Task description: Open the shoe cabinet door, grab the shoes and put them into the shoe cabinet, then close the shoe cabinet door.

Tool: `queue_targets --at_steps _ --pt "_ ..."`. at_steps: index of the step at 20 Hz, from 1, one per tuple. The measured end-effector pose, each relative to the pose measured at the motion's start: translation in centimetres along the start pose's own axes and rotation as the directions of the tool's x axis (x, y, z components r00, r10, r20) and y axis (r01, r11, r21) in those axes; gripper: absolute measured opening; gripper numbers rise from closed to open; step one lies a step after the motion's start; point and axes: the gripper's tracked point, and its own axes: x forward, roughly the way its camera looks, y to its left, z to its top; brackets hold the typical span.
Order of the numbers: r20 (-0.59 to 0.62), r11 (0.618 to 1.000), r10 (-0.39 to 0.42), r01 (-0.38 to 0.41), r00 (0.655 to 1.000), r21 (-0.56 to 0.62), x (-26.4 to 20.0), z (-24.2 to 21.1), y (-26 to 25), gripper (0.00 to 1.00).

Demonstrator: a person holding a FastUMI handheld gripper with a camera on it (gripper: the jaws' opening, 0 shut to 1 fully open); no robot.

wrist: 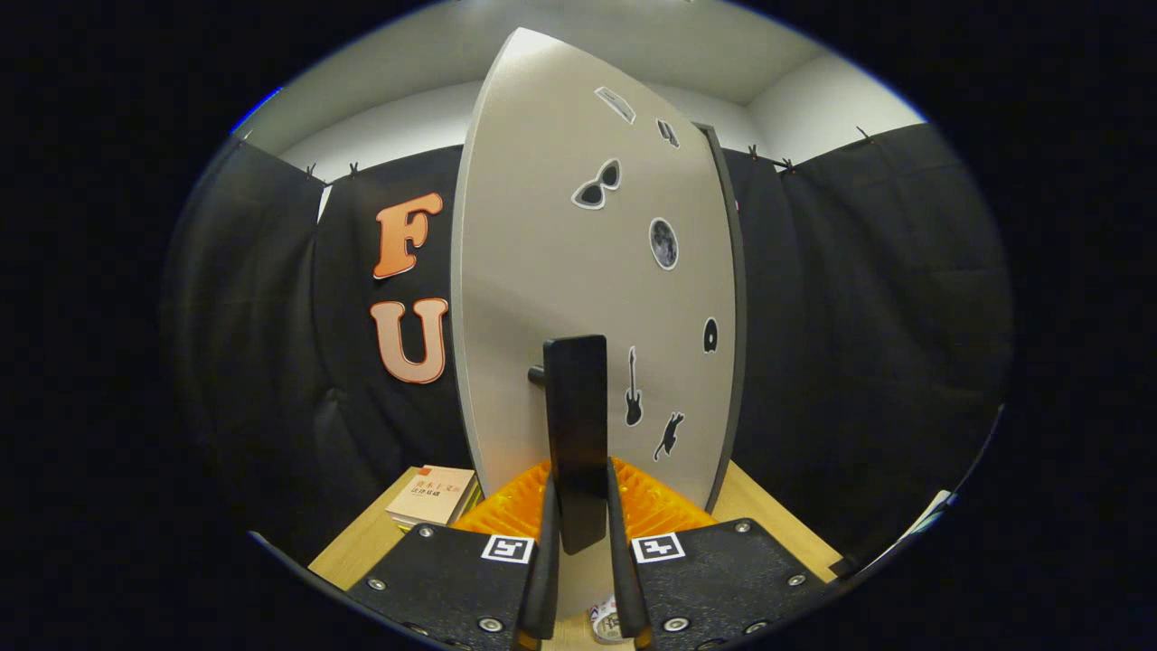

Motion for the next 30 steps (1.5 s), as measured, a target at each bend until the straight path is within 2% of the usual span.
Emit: queue_targets --at_steps 4,9,17,25,30 --pt "-0.005 0.999 -0.026 0.026 1.000 -0.026 -1.3 -0.2 -2.3 0.23" --pt "0.007 0.999 0.033 -0.033 0.999 0.005 -2.0 -0.3 -3.9 0.23" --pt "0.017 0.991 0.128 -0.127 0.992 -0.047 -3.1 -0.6 -8.2 0.22" --pt "0.022 0.983 0.156 -0.153 0.988 -0.098 -4.1 -1.7 -16.0 0.22" --pt "0.017 0.989 0.120 -0.118 0.993 -0.086 -3.7 -2.5 -19.7 0.21"
